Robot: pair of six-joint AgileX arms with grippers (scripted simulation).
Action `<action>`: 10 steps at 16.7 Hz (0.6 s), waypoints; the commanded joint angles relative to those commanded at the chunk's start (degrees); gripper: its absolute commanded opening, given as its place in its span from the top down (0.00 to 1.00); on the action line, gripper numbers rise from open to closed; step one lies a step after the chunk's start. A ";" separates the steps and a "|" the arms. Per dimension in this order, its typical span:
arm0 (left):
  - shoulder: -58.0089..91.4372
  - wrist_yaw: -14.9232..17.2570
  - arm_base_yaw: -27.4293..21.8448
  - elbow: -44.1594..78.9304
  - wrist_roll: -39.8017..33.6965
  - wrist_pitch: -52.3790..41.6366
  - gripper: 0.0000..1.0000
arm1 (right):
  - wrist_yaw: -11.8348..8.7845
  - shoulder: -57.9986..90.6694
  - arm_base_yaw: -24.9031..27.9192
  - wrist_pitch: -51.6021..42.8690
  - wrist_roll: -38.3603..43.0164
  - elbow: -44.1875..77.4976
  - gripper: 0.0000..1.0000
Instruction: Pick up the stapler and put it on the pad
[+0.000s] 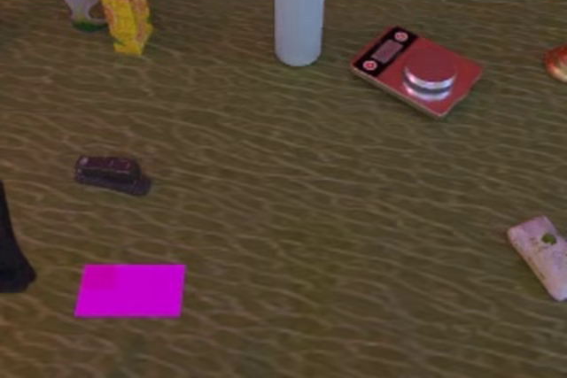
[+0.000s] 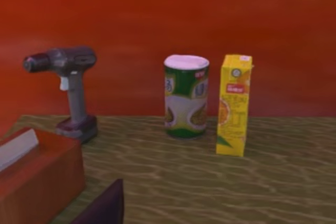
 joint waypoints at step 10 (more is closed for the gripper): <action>21.52 0.06 -1.59 20.59 18.90 -13.86 0.00 | 0.00 0.00 0.00 0.00 0.00 0.00 0.00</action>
